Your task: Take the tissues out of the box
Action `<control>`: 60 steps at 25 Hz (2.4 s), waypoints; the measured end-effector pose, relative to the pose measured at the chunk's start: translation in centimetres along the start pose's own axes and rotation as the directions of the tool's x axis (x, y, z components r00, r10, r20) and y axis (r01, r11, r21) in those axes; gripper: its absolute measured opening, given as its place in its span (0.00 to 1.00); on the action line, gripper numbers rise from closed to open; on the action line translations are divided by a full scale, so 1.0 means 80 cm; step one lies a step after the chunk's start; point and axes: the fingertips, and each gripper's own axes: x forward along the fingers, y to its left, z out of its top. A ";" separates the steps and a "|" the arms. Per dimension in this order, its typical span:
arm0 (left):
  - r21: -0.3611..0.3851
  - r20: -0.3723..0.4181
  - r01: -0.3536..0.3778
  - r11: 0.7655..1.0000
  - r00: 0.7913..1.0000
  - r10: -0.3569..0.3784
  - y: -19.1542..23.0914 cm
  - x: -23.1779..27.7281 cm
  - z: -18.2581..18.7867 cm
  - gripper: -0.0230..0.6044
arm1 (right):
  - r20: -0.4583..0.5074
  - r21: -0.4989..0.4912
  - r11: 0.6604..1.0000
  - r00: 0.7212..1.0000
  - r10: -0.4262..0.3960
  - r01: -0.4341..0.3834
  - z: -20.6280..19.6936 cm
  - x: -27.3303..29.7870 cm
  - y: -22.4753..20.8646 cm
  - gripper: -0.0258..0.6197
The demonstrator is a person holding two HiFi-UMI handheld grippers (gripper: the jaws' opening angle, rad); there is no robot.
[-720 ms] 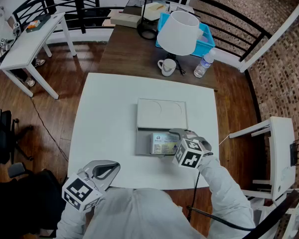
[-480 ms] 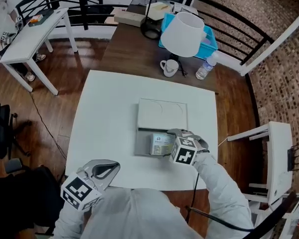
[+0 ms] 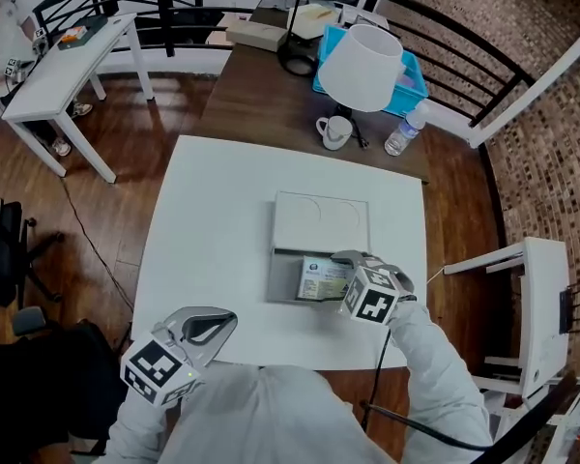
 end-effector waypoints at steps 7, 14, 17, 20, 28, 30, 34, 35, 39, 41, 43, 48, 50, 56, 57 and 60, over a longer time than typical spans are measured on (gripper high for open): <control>-0.009 0.007 0.000 1.000 1.000 0.000 0.005 -0.008 -0.006 0.06 | 0.240 0.023 0.989 0.960 -0.147 0.146 0.103 -0.101 -0.002 0.66; -0.057 0.019 -0.061 0.997 0.998 0.062 0.027 -0.070 -0.038 0.06 | 0.349 0.185 0.982 0.930 -0.111 0.047 0.265 -0.015 0.020 0.66; -0.089 0.010 -0.101 0.991 0.995 0.102 0.043 -0.097 -0.054 0.06 | 0.281 0.203 0.979 0.956 -0.080 0.022 0.285 0.058 0.024 0.66; -0.114 0.005 -0.153 0.982 0.988 0.154 0.057 -0.129 -0.068 0.06 | 0.203 0.178 0.984 0.978 -0.047 0.011 0.300 0.110 0.035 0.66; -0.164 0.009 -0.148 0.975 0.988 0.152 0.075 -0.142 -0.095 0.06 | 0.204 0.225 0.974 0.977 -0.055 0.008 0.287 0.125 0.025 0.70; -0.171 0.011 -0.169 0.971 0.985 0.173 0.080 -0.144 -0.097 0.06 | 0.327 0.252 0.968 0.942 -0.075 -0.010 0.300 0.097 0.014 0.70; -0.154 -0.003 -0.187 0.970 0.982 0.189 0.083 -0.139 -0.091 0.06 | 0.648 0.360 0.928 0.741 -0.177 -0.093 0.300 -0.014 -0.017 0.70; -0.150 -0.004 -0.186 0.971 0.982 0.187 0.080 -0.134 -0.090 0.06 | 0.712 0.372 0.920 0.675 -0.196 -0.124 0.296 -0.043 -0.020 0.70; -0.116 0.000 -0.147 0.982 0.989 0.148 0.054 -0.086 -0.092 0.06 | 0.881 0.342 0.906 0.419 -0.218 -0.248 0.271 -0.143 -0.013 0.70; -0.079 0.036 -0.149 0.986 0.988 0.152 0.053 -0.077 -0.084 0.06 | 0.924 0.310 0.905 0.317 -0.214 -0.291 0.259 -0.182 -0.005 0.70; -0.056 0.075 -0.190 0.980 0.978 0.194 0.073 -0.090 -0.063 0.06 | 0.940 0.292 0.906 0.267 -0.213 -0.307 0.251 -0.208 0.002 0.70; -0.073 0.019 -0.149 0.986 0.988 0.151 0.080 -0.086 -0.035 0.06 | 0.859 0.386 0.897 0.438 -0.264 -0.215 0.232 -0.211 0.024 0.15; -0.056 0.002 -0.095 0.994 0.995 0.095 0.074 -0.077 -0.031 0.06 | 0.833 0.429 0.880 0.467 -0.298 -0.204 0.218 -0.213 0.033 0.04; -0.007 0.004 -0.052 0.999 0.999 0.052 0.083 -0.068 -0.012 0.06 | 0.775 0.519 0.822 0.534 -0.337 -0.235 0.175 -0.172 0.025 0.04; 0.000 0.007 -0.052 0.999 0.999 0.052 0.085 -0.070 -0.010 0.06 | 0.769 0.526 0.815 0.545 -0.334 -0.243 0.168 -0.163 0.022 0.04; 0.014 0.010 -0.058 0.998 0.998 0.057 0.085 -0.073 -0.006 0.06 | 0.746 0.560 0.786 0.574 -0.339 -0.263 0.148 -0.147 0.009 0.04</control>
